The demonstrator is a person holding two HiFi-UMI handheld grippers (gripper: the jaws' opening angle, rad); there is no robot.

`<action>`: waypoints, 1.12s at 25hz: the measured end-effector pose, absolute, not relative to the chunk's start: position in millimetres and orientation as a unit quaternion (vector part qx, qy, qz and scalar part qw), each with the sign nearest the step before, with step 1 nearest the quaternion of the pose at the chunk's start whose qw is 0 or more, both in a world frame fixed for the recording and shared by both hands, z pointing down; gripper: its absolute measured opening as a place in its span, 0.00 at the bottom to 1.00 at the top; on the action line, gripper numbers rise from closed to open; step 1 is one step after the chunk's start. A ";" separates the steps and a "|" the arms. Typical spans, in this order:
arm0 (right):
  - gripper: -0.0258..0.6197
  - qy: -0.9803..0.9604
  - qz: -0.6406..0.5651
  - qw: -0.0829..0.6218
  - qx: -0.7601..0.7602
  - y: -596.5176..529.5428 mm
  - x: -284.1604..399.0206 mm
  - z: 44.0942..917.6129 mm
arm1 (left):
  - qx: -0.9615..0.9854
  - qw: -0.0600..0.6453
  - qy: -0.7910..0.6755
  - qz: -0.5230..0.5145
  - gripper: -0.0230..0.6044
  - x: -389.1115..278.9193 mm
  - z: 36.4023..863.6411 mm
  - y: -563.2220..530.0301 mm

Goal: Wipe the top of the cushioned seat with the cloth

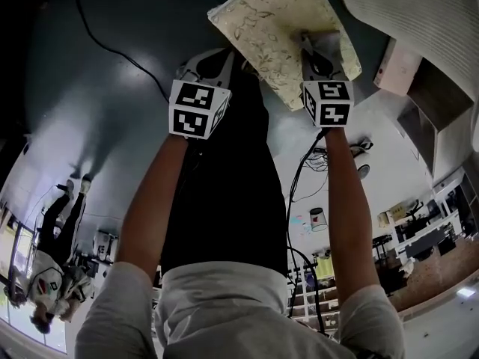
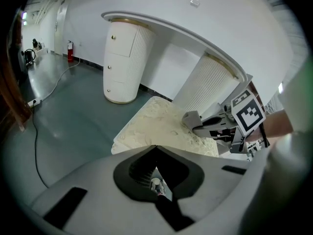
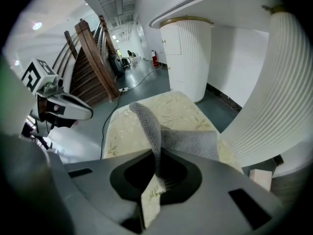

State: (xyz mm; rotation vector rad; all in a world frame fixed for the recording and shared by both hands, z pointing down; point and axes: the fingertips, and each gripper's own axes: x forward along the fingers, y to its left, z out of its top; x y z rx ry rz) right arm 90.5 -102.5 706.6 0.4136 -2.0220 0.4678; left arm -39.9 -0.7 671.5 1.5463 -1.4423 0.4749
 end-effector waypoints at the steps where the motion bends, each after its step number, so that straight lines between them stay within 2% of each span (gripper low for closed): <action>1: 0.07 -0.834 0.184 0.494 0.161 -95.5 88.1 706.9 | 0.629 0.469 -0.588 0.194 0.06 -41.1 672.7 3.1; 5: 0.07 -0.839 0.152 0.508 0.120 -65.9 77.8 706.2 | 0.629 0.468 -0.589 0.197 0.06 -43.4 673.3 13.1; 28: 0.07 -0.840 0.167 0.510 0.073 18.8 29.3 710.8 | 0.631 0.461 -0.595 0.187 0.06 -76.0 673.0 36.7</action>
